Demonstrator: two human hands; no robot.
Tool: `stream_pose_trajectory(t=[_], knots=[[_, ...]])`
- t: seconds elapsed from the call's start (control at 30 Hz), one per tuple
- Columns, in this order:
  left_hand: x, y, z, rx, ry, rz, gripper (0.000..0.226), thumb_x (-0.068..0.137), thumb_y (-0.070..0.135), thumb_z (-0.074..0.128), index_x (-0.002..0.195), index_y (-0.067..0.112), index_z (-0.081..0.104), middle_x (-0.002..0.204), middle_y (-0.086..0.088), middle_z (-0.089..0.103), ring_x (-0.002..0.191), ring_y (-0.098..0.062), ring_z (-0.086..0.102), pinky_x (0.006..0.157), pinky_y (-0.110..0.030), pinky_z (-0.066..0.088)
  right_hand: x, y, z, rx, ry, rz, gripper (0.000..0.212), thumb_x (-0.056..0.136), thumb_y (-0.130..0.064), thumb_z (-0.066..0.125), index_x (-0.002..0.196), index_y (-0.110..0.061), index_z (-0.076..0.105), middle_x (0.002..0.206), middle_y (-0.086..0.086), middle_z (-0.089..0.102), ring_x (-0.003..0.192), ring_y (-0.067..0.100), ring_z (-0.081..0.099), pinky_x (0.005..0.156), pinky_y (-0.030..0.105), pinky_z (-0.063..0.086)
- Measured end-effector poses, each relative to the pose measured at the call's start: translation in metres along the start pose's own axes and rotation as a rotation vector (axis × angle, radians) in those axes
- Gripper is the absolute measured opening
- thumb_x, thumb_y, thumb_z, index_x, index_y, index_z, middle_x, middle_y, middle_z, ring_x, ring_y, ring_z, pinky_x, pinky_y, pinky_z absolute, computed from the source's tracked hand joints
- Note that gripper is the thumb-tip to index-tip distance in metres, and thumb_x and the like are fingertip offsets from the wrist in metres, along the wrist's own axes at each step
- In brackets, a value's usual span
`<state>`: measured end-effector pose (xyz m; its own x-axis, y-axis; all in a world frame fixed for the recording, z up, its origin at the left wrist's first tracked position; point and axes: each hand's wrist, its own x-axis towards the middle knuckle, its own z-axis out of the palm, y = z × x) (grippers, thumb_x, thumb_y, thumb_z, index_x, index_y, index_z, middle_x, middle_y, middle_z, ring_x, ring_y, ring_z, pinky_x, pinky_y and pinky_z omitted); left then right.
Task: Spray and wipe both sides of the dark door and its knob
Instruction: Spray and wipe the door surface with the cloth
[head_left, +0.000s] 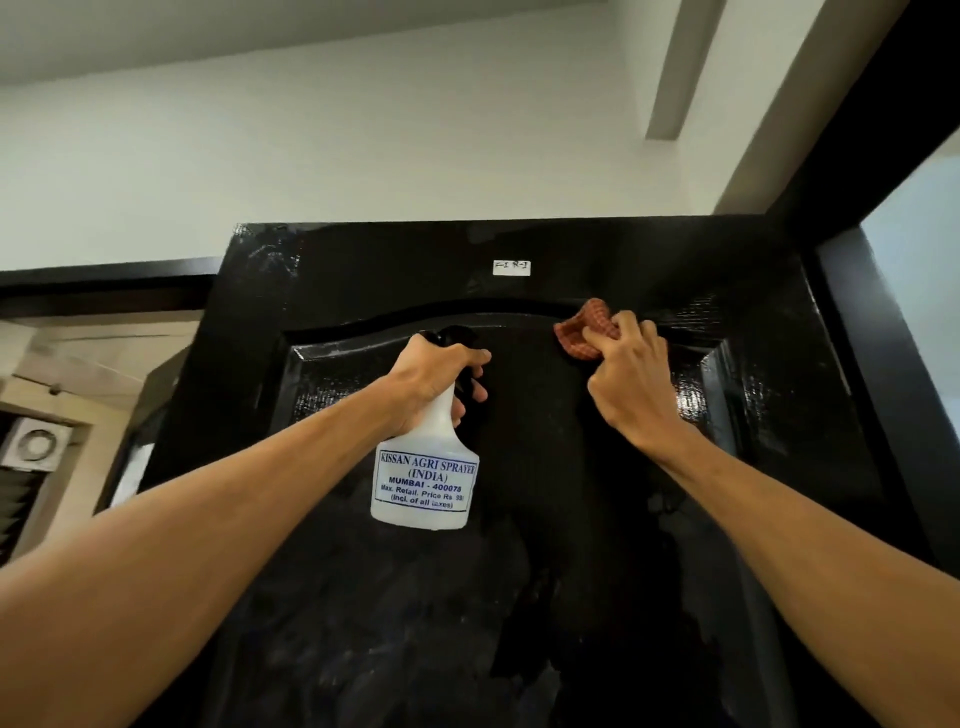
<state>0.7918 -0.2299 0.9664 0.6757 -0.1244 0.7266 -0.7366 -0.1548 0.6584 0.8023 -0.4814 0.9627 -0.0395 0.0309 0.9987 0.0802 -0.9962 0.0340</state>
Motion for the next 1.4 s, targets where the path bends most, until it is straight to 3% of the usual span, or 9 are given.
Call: stream_pose_trajectory(t=[0.33, 0.43, 0.6, 0.77, 0.8, 0.93, 1.17, 1.4], knots=[[-0.005, -0.033, -0.095, 0.05, 0.128, 0.012, 0.028, 0.097, 0.026, 0.072, 0.091, -0.001, 0.07, 0.076, -0.017, 0.075, 0.041, -0.023, 0.052, 0.044, -0.028, 0.045, 0.04, -0.152, 0.042, 0.064, -0.101, -0.247, 0.05, 0.088, -0.006, 0.051, 0.134, -0.015, 0.067, 0.138, 0.012, 0.047, 0.117, 0.034, 0.042, 0.103, 0.043, 0.037], [-0.008, -0.048, -0.128, 0.044, 0.157, -0.012, 0.031, 0.097, 0.026, 0.073, 0.098, -0.005, 0.071, 0.079, -0.018, 0.076, 0.052, -0.028, 0.057, 0.045, -0.029, 0.046, 0.042, -0.161, 0.05, 0.064, -0.079, -0.274, 0.05, 0.086, -0.006, 0.053, 0.133, -0.016, 0.069, 0.131, 0.013, 0.051, 0.112, 0.036, 0.045, 0.1, 0.046, 0.04], [-0.018, -0.063, -0.171, 0.106, 0.199, -0.04, 0.027, 0.098, 0.026, 0.071, 0.093, 0.0, 0.072, 0.085, -0.021, 0.078, 0.044, -0.021, 0.055, 0.047, -0.029, 0.048, 0.038, -0.182, 0.06, 0.083, -0.048, -0.246, 0.047, 0.088, -0.004, 0.054, 0.131, -0.013, 0.07, 0.13, 0.016, 0.052, 0.112, 0.038, 0.044, 0.101, 0.048, 0.041], [-0.029, -0.076, -0.209, 0.117, 0.271, -0.034, 0.025, 0.096, 0.025, 0.07, 0.096, 0.001, 0.075, 0.089, -0.02, 0.079, 0.064, -0.032, 0.065, 0.062, -0.036, 0.057, 0.021, -0.277, 0.08, 0.1, -0.128, -0.431, 0.045, 0.087, -0.012, 0.055, 0.128, -0.015, 0.07, 0.131, 0.012, 0.05, 0.112, 0.032, 0.044, 0.097, 0.041, 0.038], [-0.032, -0.077, -0.213, 0.111, 0.274, -0.038, 0.025, 0.097, 0.024, 0.07, 0.097, -0.001, 0.074, 0.088, -0.021, 0.079, 0.06, -0.031, 0.064, 0.059, -0.035, 0.056, 0.021, -0.286, 0.081, 0.084, -0.135, -0.455, 0.045, 0.086, -0.012, 0.054, 0.128, -0.015, 0.07, 0.131, 0.011, 0.05, 0.112, 0.032, 0.044, 0.097, 0.041, 0.039], [-0.044, -0.084, -0.228, 0.092, 0.258, -0.068, 0.023, 0.099, 0.022, 0.068, 0.098, -0.001, 0.072, 0.078, -0.018, 0.075, 0.041, -0.02, 0.052, 0.042, -0.026, 0.046, 0.026, -0.283, 0.083, 0.044, -0.136, -0.508, 0.047, 0.085, -0.009, 0.05, 0.128, -0.015, 0.07, 0.125, 0.011, 0.051, 0.107, 0.03, 0.047, 0.096, 0.042, 0.043], [-0.051, -0.09, -0.263, 0.123, 0.291, -0.093, 0.025, 0.1, 0.026, 0.069, 0.099, 0.001, 0.071, 0.08, -0.015, 0.075, 0.045, -0.018, 0.055, 0.044, -0.026, 0.048, 0.034, -0.321, 0.099, 0.033, -0.067, -0.565, 0.029, 0.095, -0.021, 0.055, 0.114, -0.017, 0.076, 0.119, 0.009, 0.053, 0.1, 0.027, 0.048, 0.087, 0.038, 0.043], [-0.037, -0.095, -0.254, 0.109, 0.297, -0.096, 0.024, 0.099, 0.025, 0.07, 0.099, 0.001, 0.073, 0.081, -0.016, 0.074, 0.043, -0.018, 0.053, 0.04, -0.026, 0.046, 0.034, -0.33, 0.097, -0.003, -0.092, -0.609, 0.035, 0.094, -0.023, 0.051, 0.123, -0.017, 0.07, 0.126, 0.01, 0.049, 0.105, 0.029, 0.048, 0.089, 0.039, 0.041]])
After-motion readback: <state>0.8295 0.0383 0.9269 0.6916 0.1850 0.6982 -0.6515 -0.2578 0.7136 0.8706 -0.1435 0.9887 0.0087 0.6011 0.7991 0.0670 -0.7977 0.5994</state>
